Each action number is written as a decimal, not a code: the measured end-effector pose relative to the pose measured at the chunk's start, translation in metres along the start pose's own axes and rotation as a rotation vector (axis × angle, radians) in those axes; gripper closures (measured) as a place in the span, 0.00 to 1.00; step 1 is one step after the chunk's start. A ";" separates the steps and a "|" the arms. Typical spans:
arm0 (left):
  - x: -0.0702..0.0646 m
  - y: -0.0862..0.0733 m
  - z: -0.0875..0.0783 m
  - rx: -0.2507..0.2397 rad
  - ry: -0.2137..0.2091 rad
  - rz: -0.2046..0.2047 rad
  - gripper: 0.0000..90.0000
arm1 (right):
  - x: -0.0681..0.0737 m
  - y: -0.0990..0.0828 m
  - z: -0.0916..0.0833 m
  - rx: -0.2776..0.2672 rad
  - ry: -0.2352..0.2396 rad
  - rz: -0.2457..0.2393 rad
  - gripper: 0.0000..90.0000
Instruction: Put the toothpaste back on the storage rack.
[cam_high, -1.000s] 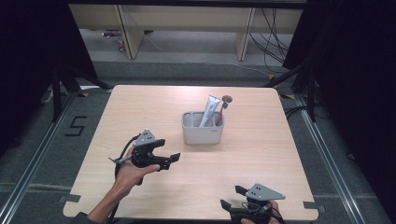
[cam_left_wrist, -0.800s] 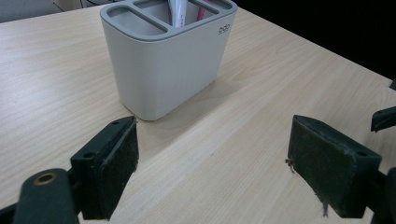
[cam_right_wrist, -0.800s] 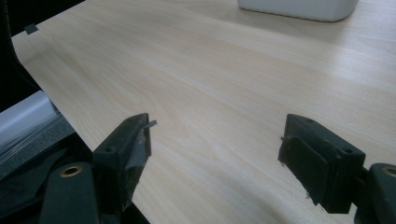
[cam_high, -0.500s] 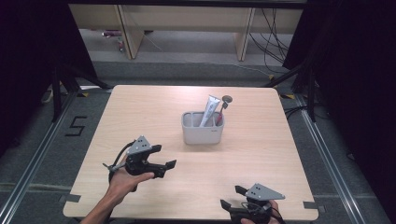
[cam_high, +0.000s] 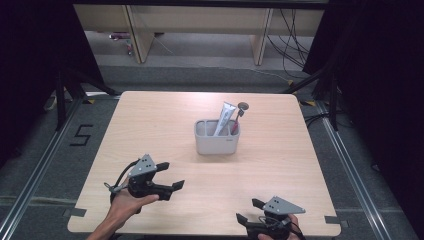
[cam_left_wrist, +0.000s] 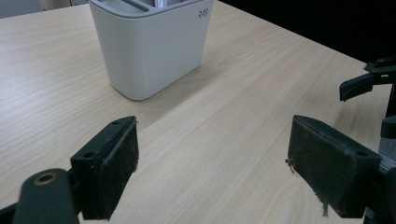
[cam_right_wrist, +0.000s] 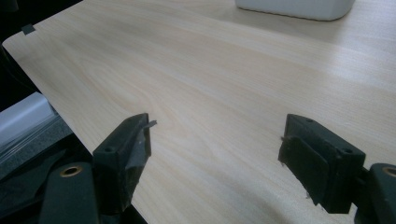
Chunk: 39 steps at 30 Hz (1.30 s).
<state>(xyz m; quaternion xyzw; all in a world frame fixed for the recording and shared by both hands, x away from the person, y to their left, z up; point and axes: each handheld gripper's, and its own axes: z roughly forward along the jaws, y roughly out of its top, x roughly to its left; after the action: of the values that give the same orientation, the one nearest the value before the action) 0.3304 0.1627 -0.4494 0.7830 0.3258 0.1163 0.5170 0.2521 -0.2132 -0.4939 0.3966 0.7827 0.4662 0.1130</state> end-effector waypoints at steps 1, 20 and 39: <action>-0.001 -0.001 -0.001 0.001 -0.003 -0.001 0.17 | 0.000 0.000 0.000 0.000 0.000 0.000 0.28; -0.002 -0.031 -0.017 0.033 -0.023 -0.006 0.17 | -0.001 0.000 -0.002 -0.007 -0.001 -0.006 0.27; -0.016 -0.056 -0.029 0.047 0.006 0.025 0.17 | 0.000 0.000 -0.002 -0.010 0.007 -0.008 0.27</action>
<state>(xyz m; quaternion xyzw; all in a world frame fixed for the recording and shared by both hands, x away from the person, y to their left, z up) 0.2817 0.1877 -0.4839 0.7984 0.3204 0.1174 0.4961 0.2510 -0.2147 -0.4929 0.3914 0.7822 0.4710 0.1142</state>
